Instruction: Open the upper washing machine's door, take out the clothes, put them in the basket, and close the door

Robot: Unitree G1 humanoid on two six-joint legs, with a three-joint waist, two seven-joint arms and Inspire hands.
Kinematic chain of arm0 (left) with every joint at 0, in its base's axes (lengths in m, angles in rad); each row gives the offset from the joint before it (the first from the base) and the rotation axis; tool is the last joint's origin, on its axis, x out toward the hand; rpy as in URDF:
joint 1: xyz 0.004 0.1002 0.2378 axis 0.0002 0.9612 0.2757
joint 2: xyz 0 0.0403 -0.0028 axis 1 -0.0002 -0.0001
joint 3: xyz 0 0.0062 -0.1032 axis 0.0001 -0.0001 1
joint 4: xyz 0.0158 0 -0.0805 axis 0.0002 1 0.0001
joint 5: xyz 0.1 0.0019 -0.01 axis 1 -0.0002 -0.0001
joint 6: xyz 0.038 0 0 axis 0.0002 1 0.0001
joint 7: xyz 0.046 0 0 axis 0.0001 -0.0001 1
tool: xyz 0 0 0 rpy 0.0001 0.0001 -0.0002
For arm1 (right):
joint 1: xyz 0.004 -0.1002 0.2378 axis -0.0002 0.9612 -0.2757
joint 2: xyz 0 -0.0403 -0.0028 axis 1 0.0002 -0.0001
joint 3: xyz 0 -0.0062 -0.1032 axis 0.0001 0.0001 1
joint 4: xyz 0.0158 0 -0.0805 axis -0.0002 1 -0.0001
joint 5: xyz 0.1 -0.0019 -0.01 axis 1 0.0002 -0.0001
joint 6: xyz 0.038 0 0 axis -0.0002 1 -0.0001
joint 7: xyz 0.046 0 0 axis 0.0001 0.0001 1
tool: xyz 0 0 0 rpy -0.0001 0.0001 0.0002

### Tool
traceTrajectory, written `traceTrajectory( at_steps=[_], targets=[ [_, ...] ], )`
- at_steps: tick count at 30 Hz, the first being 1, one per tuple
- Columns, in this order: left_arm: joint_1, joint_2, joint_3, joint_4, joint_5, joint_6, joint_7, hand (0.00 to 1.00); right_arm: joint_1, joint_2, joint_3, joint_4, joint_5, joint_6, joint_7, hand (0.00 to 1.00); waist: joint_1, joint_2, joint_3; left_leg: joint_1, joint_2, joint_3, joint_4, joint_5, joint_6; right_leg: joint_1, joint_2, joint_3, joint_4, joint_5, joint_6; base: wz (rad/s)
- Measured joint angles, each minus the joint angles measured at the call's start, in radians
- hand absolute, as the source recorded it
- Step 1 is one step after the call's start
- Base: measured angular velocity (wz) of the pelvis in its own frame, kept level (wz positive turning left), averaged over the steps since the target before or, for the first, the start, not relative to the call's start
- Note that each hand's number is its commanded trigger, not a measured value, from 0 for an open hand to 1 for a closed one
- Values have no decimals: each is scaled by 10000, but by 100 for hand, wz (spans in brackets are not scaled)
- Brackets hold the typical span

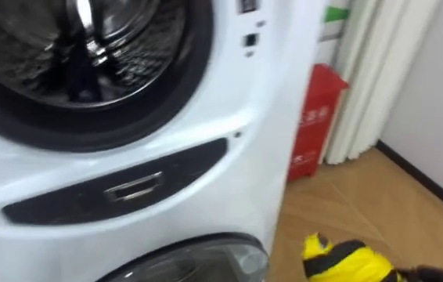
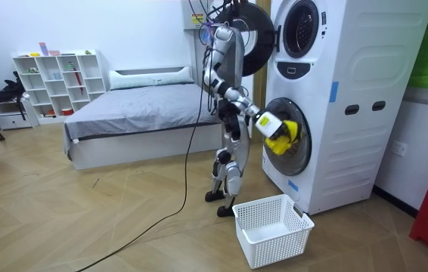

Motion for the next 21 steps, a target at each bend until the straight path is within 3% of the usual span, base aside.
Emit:
traceTrajectory(
  at_steps=[5,8,14,16,17,21],
  targets=[
    [-30,-16,-470,1,-276,-15,-198,0,-4,21,-1,873,14,-25,-338,100,-329,318,16,-84,26,258,1,0,-1,-203,101,320,31,66,-23,-27],
    [17,-17,-596,13,-361,-7,-207,0,-192,21,-3,1594,16,-232,-571,100,-406,486,66,-90,46,555,1,-5,-10,-342,169,556,-5,78,-29,-20],
    [-10,-9,-1159,175,-744,-42,-203,0,-686,2,-34,3249,78,-556,-955,100,-688,1146,6,-605,32,722,4,-7,-16,-850,179,693,37,135,-6,-9],
    [-11,-11,-1190,171,-968,-41,-206,0,-811,-1,-49,3578,224,-654,-1016,100,-746,1277,68,-731,31,729,42,-6,-17,-1035,197,756,179,135,-7,-14],
    [-16,-11,-1191,157,-1050,-40,-206,0,-939,-3,-75,3753,256,-691,-1096,100,-807,1395,43,-867,29,709,59,-5,-18,-1216,199,752,285,134,-7,-6],
    [-269,-3,-1163,155,-1047,-107,-199,0,-1589,-10,-409,4398,271,-1013,-1194,100,-963,1533,129,-1268,-11,731,78,-3,-20,-1828,197,735,733,121,11,-1]
  ],
)
